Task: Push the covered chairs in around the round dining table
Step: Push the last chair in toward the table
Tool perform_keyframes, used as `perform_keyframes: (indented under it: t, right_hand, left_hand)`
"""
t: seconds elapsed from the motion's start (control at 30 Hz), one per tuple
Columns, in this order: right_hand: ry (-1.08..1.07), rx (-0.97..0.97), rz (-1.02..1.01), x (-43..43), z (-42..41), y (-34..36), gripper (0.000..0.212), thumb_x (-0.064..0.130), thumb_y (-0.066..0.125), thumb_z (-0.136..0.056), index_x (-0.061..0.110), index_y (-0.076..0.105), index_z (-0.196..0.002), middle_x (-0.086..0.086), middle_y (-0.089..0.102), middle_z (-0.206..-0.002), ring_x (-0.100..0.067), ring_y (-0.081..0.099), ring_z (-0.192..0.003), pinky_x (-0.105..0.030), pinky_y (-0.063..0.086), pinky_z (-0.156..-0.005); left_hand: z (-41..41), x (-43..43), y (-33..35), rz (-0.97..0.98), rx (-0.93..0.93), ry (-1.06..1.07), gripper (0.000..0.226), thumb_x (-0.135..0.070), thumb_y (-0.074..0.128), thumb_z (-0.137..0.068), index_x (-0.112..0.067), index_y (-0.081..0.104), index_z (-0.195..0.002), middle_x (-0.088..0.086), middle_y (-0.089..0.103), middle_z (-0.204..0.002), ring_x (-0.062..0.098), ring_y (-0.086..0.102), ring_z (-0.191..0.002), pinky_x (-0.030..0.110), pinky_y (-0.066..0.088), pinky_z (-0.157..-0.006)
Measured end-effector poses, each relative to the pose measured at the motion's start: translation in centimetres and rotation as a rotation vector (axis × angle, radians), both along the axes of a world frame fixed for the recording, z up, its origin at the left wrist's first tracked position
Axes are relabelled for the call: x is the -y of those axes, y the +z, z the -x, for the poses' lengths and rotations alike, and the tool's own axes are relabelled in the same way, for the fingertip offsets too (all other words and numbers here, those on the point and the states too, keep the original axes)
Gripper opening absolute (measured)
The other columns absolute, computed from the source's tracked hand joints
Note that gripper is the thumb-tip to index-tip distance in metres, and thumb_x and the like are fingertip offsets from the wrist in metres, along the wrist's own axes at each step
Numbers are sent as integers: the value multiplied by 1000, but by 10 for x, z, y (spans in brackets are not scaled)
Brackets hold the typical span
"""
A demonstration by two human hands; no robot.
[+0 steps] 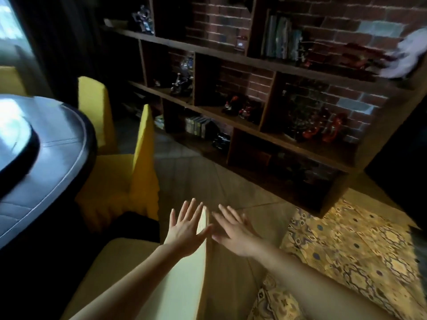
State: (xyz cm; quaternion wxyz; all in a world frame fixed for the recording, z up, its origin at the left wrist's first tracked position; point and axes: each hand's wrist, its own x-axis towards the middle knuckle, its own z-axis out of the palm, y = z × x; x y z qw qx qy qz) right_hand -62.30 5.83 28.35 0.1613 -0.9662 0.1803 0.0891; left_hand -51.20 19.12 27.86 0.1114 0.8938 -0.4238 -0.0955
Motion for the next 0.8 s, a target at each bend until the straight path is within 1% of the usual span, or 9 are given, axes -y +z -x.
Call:
perform_keyframes:
  t: [0.03,0.1,0.23,0.37,0.5,0.57,0.7,0.77,0.8]
  right_hand:
    - [55,-2,10,9,-14,0,67,60,33,-93,40,5,-150,11,-16,-159,-15,-20,-145,-52,-9,-117]
    - [181,-3,33,26,-44,1,66,59,32,-94,37,6,-151,9,-14,-159,-17,-18,-146,-51,-10,-115]
    - [440,-14,70,51,-95,16,66,58,29,-95,33,5,-152,5,-12,-160,-18,-15,-146,-52,-7,-115]
    - [652,21,83,52,-127,28,67,58,29,-96,30,6,-152,3,-10,-161,-20,-12,-147,-55,-3,-115]
    - [886,-24,131,39,-140,18,70,63,26,-93,33,4,-152,4,-15,-160,-19,-16,-147,-57,-5,-115]
    - [1015,-88,149,30,-139,9,73,67,29,-91,35,3,-151,4,-16,-160,-19,-18,-146,-59,-7,-115]
    - [1207,-226,107,18,-125,-16,77,72,37,-85,39,12,-150,7,-10,-161,-18,-17,-146,-58,-9,-114]
    - [1228,-286,103,17,-120,-23,77,73,40,-84,39,18,-149,6,-3,-162,-19,-12,-147,-58,-8,-114]
    - [1232,-315,117,18,-119,-26,77,73,40,-84,38,21,-149,4,1,-162,-19,-8,-148,-58,-7,-114]
  left_hand:
    - [-5,1,1,-4,-9,56,120,-87,-30,-43,-34,-9,-148,-7,-26,-151,19,-26,-140,46,-20,-110]
    - [-15,0,4,4,-24,174,127,-87,-32,-37,-32,-7,-149,-5,-23,-154,20,-22,-142,47,-18,-112]
    - [-25,-6,11,48,-44,405,126,-90,-26,-40,-30,-5,-150,-4,-18,-157,15,-24,-141,47,-16,-113]
    - [-20,-16,17,76,-18,591,126,-89,-27,-41,-30,-5,-150,-5,-21,-154,16,-22,-142,45,-14,-114]
    - [6,-29,11,65,13,761,121,-88,-27,-45,-30,-5,-149,-7,-24,-151,15,-22,-143,43,-12,-115]
    - [28,-38,2,45,5,810,118,-87,-25,-47,-30,-5,-149,-9,-25,-148,14,-22,-142,41,-13,-114]
    - [88,-45,-33,-79,-71,759,100,-83,-12,-62,-33,-5,-149,-7,-26,-150,17,-23,-142,38,-17,-111]
    - [114,-46,-49,-134,-180,779,97,-83,-7,-64,-35,-1,-149,-10,-20,-152,16,-15,-145,38,-11,-114]
    - [122,-46,-53,-125,-240,826,96,-83,-3,-66,-37,5,-149,-11,-10,-156,16,-5,-147,38,-2,-117]
